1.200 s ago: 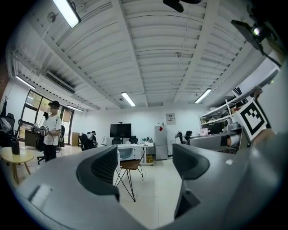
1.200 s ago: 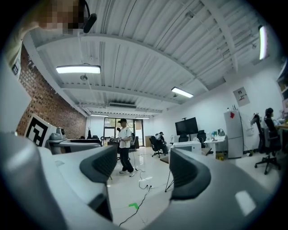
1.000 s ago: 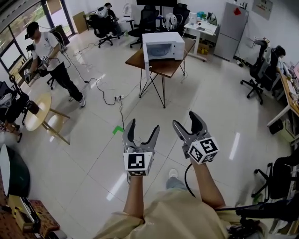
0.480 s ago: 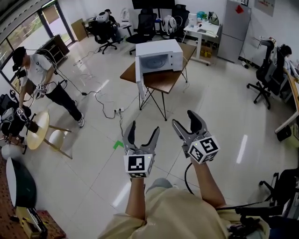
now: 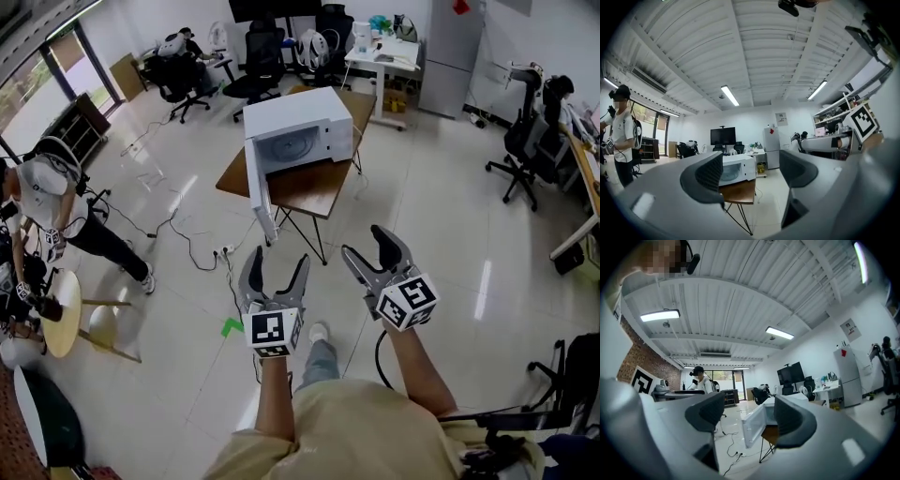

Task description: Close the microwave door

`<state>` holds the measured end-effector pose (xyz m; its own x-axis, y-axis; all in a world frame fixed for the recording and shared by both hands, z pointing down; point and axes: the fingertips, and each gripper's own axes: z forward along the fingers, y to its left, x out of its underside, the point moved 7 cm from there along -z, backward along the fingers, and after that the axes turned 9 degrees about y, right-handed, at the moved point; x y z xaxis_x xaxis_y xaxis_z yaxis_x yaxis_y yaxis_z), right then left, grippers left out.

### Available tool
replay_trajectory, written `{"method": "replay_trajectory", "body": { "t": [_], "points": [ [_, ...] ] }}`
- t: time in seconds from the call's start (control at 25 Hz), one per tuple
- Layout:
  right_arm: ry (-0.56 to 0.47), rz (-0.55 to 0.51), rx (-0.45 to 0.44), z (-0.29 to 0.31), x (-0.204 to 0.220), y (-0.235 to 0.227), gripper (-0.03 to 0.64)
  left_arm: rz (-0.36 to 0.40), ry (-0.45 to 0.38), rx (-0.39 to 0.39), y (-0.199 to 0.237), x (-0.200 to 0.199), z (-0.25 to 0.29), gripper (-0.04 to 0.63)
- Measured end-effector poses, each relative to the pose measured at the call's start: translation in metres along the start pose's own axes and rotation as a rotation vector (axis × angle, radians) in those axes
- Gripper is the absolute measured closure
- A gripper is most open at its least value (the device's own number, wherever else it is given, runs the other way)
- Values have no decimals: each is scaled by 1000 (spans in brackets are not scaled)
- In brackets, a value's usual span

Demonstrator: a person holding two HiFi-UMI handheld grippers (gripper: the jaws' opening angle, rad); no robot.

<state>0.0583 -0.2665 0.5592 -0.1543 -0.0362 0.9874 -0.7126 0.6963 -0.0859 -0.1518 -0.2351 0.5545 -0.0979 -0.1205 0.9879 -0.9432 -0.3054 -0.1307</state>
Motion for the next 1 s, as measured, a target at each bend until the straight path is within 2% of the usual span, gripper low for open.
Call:
{"method": "replay_trajectory", "body": {
  "t": [0.16,0.28,0.4,0.52,0.72,1.0],
  "points": [
    [-9,-15,2,68,-20,-19,299,-24,-17,-19,62,-8,53,215],
    [-18,-42,11,122,-26,-32,308,-21,-48,-2,98,-19,85,215],
    [-6,-67,4,177,-10,-38,310,-19,-96,23,131,-18,112,215],
    [32,-55,-2,220,10,-40,310,-48,-84,52,163,-3,142,215],
    [68,-3,17,267,14,-80,311,-70,-35,69,189,11,196,215],
    [47,25,-34,295,20,-148,313,-60,-7,19,182,27,256,218]
  ]
}}
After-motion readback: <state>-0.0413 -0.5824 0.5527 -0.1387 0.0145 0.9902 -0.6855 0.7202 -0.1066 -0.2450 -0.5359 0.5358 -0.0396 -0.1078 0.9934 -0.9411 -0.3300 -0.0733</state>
